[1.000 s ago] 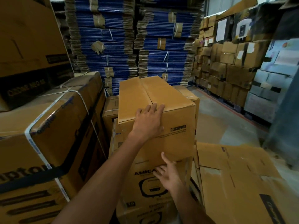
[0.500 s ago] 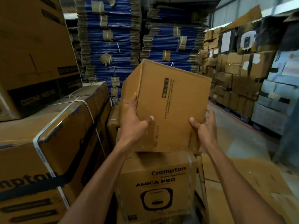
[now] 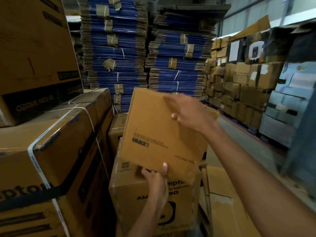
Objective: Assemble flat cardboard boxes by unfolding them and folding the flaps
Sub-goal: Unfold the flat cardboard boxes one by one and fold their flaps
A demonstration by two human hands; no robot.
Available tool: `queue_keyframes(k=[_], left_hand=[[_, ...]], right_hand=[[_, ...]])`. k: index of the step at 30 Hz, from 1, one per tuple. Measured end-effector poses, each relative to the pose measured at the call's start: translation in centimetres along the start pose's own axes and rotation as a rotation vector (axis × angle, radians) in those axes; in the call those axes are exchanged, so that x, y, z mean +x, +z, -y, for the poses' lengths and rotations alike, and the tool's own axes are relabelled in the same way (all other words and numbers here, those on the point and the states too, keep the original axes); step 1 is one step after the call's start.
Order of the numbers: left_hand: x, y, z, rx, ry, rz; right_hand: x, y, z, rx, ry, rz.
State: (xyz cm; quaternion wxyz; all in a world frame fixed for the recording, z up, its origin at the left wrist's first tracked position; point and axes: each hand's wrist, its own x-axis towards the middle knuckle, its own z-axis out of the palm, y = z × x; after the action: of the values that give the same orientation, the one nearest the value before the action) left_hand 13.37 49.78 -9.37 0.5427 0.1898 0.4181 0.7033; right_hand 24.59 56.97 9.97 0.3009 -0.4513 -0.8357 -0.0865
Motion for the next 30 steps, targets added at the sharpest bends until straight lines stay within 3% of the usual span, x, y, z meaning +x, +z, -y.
queue_keyframes(k=[5, 8, 11, 14, 17, 19, 21, 24, 30], left_hand=[[1.0, -2.5, 3.2, 0.204, -0.487, 0.053], [0.5, -2.7, 1.4, 0.432, -0.446, 0.065], [0.6, -1.4, -2.2, 0.735, -0.139, 0.123], [0.9, 0.7, -6.4, 1.001, 0.380, 0.161], [1.2, 3.2, -10.2, 1.147, 0.861, 0.174], [2.5, 4.6, -12.0, 1.267, 1.004, 0.220], [5.1, 5.3, -12.8, 1.499, 0.973, 0.326], [8.8, 4.7, -12.9, 1.842, 0.770, 0.425], [12.4, 5.5, -13.6, 2.004, 0.464, 0.430]], right_hand=[[-2.8, 6.1, -0.1, -0.180, -0.230, 0.153], [-5.4, 8.8, -1.4, -0.170, -0.284, 0.229], [-7.1, 9.7, -2.9, -0.136, -0.269, 0.196], [-7.1, 8.9, -2.9, -0.019, -0.232, 0.178], [-6.8, 8.9, -2.5, 0.030, -0.125, 0.054], [-6.7, 9.4, -2.4, -0.035, -0.008, -0.010], [-6.8, 9.9, -2.1, -0.089, 0.025, 0.006], [-7.0, 9.9, -2.3, -0.109, -0.027, 0.015], [-8.6, 10.1, -3.4, -0.191, 0.072, 0.019]])
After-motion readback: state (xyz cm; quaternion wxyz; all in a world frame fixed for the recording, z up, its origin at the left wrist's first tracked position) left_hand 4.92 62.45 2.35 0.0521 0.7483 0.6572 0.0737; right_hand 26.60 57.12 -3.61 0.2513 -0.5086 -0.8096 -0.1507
